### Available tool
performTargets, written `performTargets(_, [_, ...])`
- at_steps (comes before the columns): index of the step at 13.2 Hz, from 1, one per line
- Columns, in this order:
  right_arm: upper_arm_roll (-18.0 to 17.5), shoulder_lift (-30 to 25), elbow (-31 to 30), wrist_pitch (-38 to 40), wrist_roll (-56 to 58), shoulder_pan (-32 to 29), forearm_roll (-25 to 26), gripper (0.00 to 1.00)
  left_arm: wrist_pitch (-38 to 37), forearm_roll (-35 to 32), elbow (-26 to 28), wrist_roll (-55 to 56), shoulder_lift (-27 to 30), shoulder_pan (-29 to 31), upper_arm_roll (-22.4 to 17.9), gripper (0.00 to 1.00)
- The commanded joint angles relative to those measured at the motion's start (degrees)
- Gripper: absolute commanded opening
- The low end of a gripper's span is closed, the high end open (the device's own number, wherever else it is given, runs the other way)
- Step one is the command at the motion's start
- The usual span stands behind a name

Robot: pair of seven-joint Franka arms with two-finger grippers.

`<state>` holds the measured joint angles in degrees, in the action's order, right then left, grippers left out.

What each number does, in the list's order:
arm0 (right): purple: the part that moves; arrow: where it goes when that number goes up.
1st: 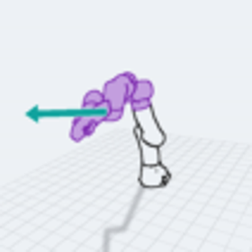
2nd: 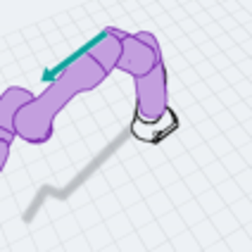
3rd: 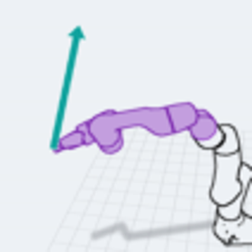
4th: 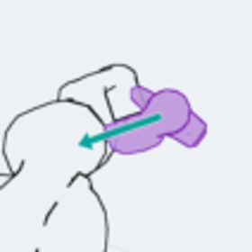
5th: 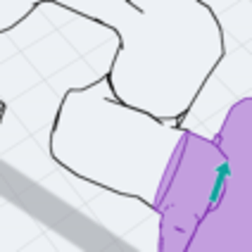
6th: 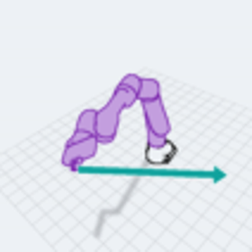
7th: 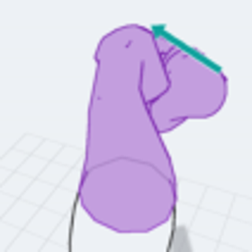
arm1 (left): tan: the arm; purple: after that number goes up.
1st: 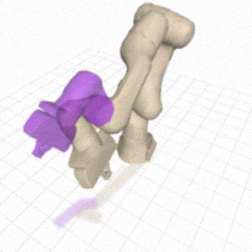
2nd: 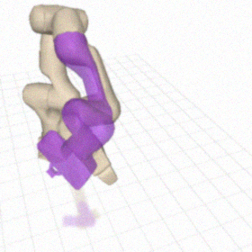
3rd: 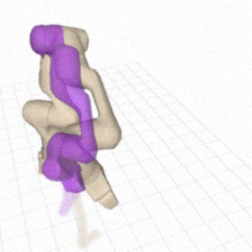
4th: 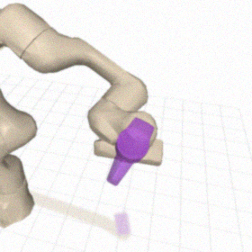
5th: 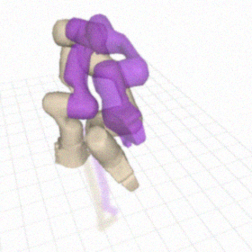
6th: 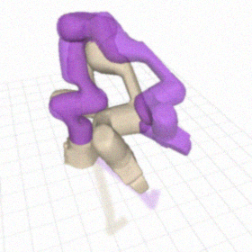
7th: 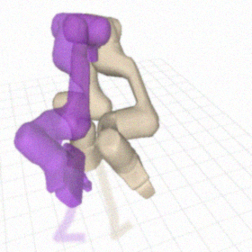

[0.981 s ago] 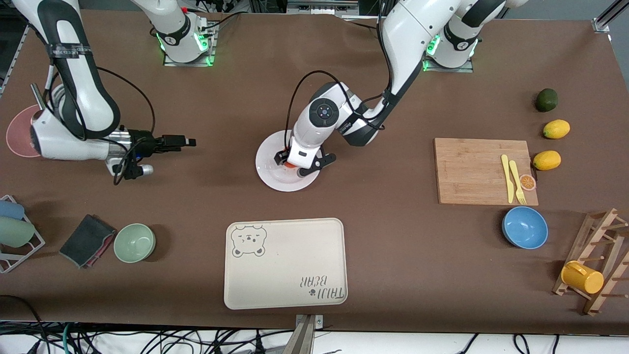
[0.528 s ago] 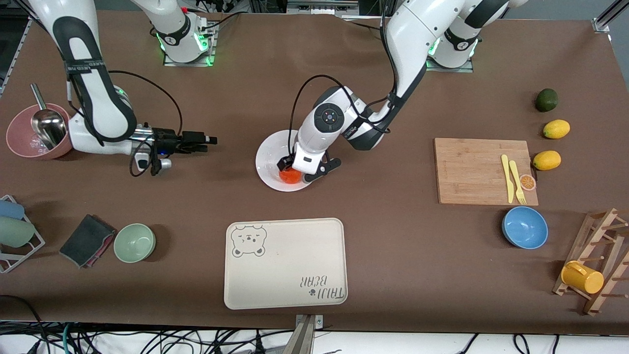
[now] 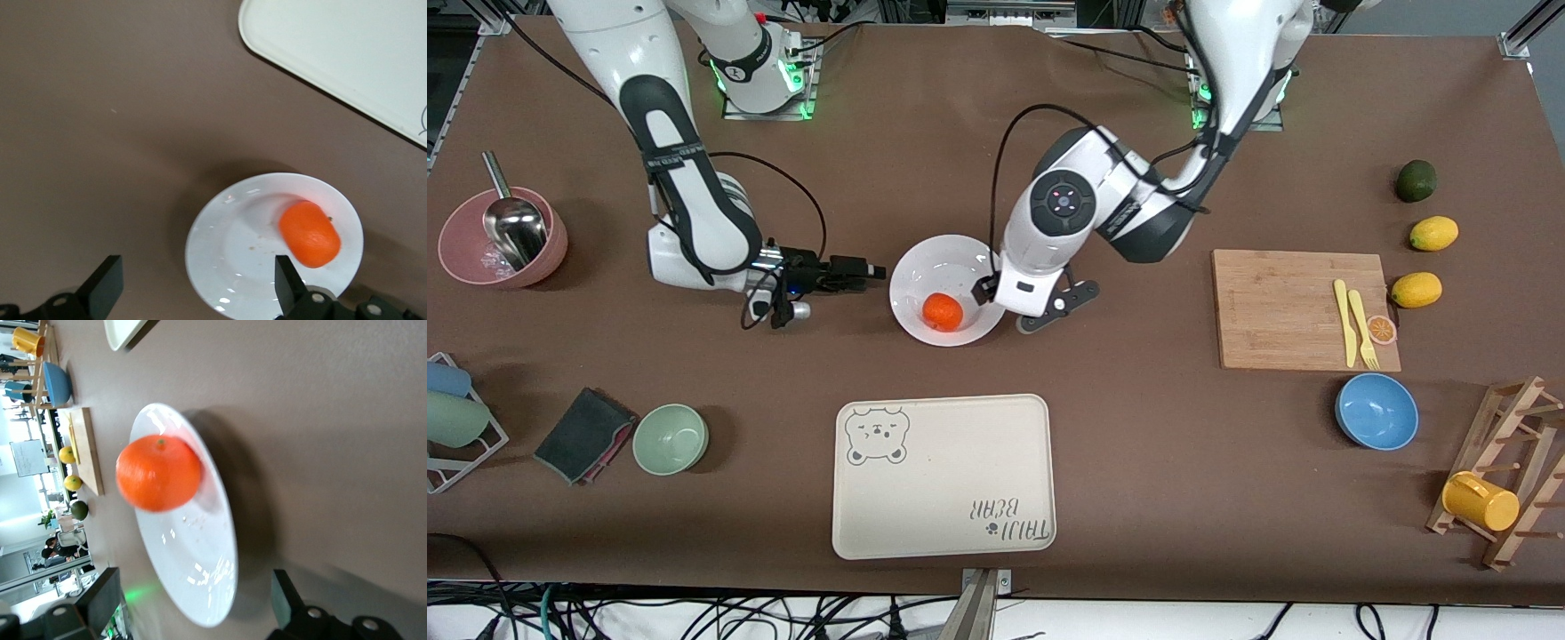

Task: Place orange and plate with both arms
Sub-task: 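Open the left gripper to drop the orange onto the plate, then grip the plate rim with the right gripper while the left gripper withdraws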

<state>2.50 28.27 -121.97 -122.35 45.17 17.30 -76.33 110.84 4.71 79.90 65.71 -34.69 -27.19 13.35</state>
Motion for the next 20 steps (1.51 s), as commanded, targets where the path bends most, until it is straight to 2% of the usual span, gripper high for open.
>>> performTargets(1, [0.2,4.8,5.2,-0.5,1.1,0.8,-2.2,0.99,-6.7,-0.8,1.2,-9.5,4.2,4.8,0.2,1.0])
performTargets(3, [0.2,7.1,7.6,-0.6,1.2,1.0,-3.0,0.9,-10.6,-0.8,1.2,-15.5,6.0,7.8,0.1,1.0])
performTargets(4, [0.2,7.5,8.0,-0.7,1.2,1.6,-3.6,0.78,-13.0,-1.0,1.2,-18.5,6.7,9.5,0.1,1.0])
performTargets(5, [0.2,7.6,8.2,-0.8,1.4,1.8,-3.6,0.59,-16.0,-3.0,1.1,-23.0,7.4,10.7,0.2,1.0])
performTargets(7, [0.2,7.7,8.2,-2.2,3.5,2.0,-3.6,0.35,-18.8,-8.7,1.0,-29.7,8.8,11.2,0.1,1.0])
performTargets(9, [0.2,8.3,8.2,-3.2,3.6,2.9,-3.6,0.09,-20.7,-9.5,1.0,-32.7,9.2,12.8,0.4,1.0])
performTargets(10, [0.2,8.4,8.2,-3.6,3.7,3.1,-4.0,0.0,-21.5,-9.5,1.0,-33.0,9.2,13.1,0.2,1.0])
performTargets(12, [0.2,8.7,8.3,-3.6,3.7,3.3,-4.2,0.0,-23.6,-9.6,1.0,-37.4,9.6,16.5,0.2,1.0])
performTargets(15, [0.3,9.1,10.3,-3.4,3.6,3.1,-4.1,0.0,-23.7,-9.5,1.0,-49.5,14.6,22.7,0.2,1.0])
performTargets(20, [0.6,9.1,14.6,-3.1,3.8,2.5,-3.5,0.0,-23.7,-8.4,0.9,-64.6,18.7,33.6,0.6,1.0])
